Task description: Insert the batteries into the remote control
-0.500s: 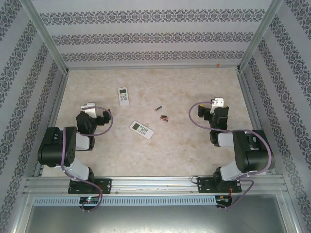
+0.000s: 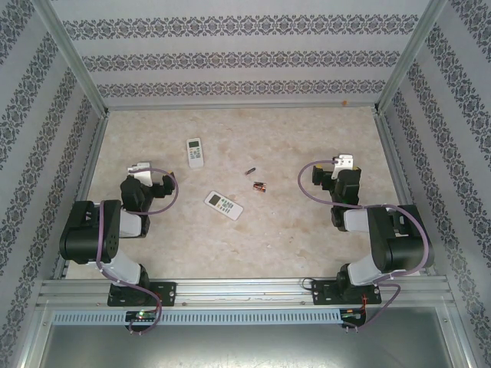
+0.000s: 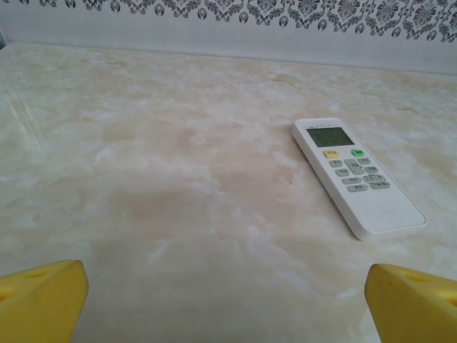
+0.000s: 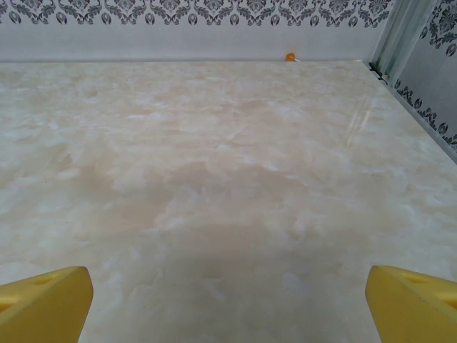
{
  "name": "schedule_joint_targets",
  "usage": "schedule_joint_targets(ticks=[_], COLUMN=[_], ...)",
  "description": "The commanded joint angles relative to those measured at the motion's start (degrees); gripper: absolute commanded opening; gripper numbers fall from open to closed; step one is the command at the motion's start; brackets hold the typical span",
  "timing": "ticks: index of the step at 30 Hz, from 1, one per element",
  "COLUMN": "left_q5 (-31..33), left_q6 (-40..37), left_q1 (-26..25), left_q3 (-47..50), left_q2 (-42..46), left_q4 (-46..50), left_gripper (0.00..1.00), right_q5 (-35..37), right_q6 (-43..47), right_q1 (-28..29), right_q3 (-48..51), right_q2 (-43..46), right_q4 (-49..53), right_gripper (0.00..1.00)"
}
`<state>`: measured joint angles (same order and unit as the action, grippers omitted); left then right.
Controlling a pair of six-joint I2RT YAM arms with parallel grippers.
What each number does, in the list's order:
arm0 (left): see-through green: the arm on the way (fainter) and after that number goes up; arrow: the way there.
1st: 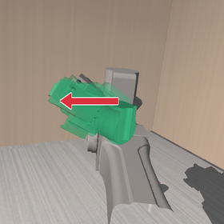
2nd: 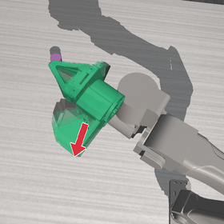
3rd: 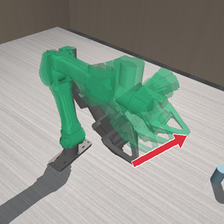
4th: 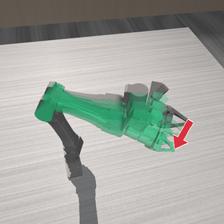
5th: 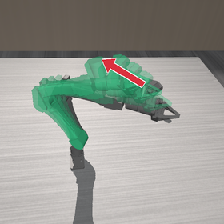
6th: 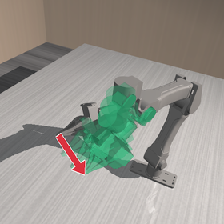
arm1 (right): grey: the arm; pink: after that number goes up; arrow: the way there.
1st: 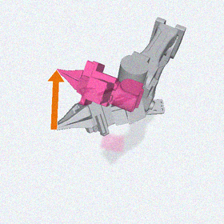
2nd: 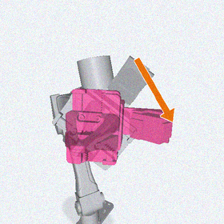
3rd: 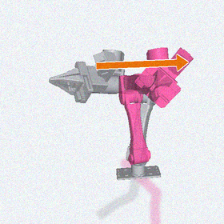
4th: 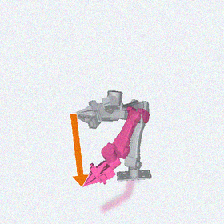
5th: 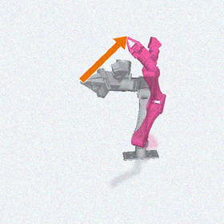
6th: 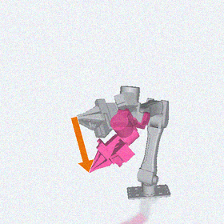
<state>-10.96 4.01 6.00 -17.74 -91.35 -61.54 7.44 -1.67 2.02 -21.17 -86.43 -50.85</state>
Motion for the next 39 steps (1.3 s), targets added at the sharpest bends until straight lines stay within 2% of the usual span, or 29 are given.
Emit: schedule_joint_targets(ticks=[1, 6, 7, 9, 12, 16, 18, 19, 20, 21, 23, 25, 27, 30, 32, 34, 36, 39], left_q5=[-0.68, -0.39, -0.42, -0.24, -0.29, 4.49, 2.02, 1.83, 2.08, 2.29, 6.39, 8.18, 9.02, 12.14, 14.57, 15.32, 14.94, 14.73], left_q6=[-1.09, -0.93, -0.93, -0.76, -0.73, 0.93, -0.55, -1.0, -0.93, 0.54, 7.76, 14.23, 22.24, 35.69, 42.99, 53.95, 61.7, 67.87], left_q1=[-0.55, -0.51, -0.54, -0.55, -0.54, -0.55, -0.63, -1.06, -1.4, -1.7, -2.67, -4.83, -8.09, -18.02, -26.48, -33.0, -37.94, -43.13], left_q3=[-1.21, -1.42, -1.36, -1.07, -0.71, 2.96, 5.73, 6.76, 6.6, 4.92, -2.64, -9.96, -14.36, -21.4, -25.98, -30.88, -35.07, -41.42], left_q2=[0.21, 0.19, 0.27, 0.12, 0.2, 2.4, 5.61, 9.67, 14.65, 21.42, 32.2, 37.39, 39.05, 36.84, 32.61, 26.04, 19.82, 11.64], left_q4=[1.21, 1.58, 1.65, 0.75, 0.27, -4.58, -8.17, -6.17, -1.13, 8.58, 32.93, 49.91, 59.19, 72.32, 78.97, 85.86, 92.04, 99.45], left_gripper=[1.0, 1.0, 1.0, 1.0, 1.0, 1.0, 1.0, 1.0, 1.0, 1.0, 1.0, 1.0, 1.0, 1.0, 1.0, 1.0, 1.0, 1.0], right_q5=[-1.02, -1.0, -1.94, 1.47, 3.84, -4.14, -8.6, -10.69, -12.36, -13.59, -15.17, -16.05, -16.64, -17.28, -16.86, -16.11, -16.1, -16.84], right_q6=[-0.67, 1.02, 1.55, 1.04, -7.89, -19.42, -20.05, -20.18, -20.62, -21.42, -22.8, -23.54, -23.69, -23.26, -22.39, -22.06, -22.9, -24.13], right_q1=[-0.09, 1.1, 1.21, 2.29, 2.51, 4.11, 5.5, 6.09, 6.8, 7.65, 9.93, 13.19, 16.59, 21.37, 23.74, 25.54, 26.15, 26.48], right_q3=[-0.54, 0.86, 0.57, -1.19, -2.78, -8.23, -11.12, -12.58, -14.03, -16.01, -19.22, -22.06, -25.2, -31.77, -36.24, -39.22, -40.5, -40.27], right_q2=[-0.41, 1.45, 4.27, 11.91, 24.32, 38.09, 39.68, 39.63, 39.32, 38.66, 36.9, 34.32, 30.69, 23.39, 18.17, 13.54, 10.63, 9.22], right_q4=[-1.71, -3.34, -0.38, 9.2, 21.36, 40.92, 46.92, 49.5, 52.02, 54.78, 58.93, 62.43, 66.33, 74.5, 80.33, 84.77, 87.09, 88.28], right_gripper=[0.98, 0.98, 0.98, 0.98, 0.98, 0.98, 0.98, 0.98, 0.98, 0.98, 0.98, 0.98, 0.98, 0.98, 0.98, 0.98, 0.98, 0.98])
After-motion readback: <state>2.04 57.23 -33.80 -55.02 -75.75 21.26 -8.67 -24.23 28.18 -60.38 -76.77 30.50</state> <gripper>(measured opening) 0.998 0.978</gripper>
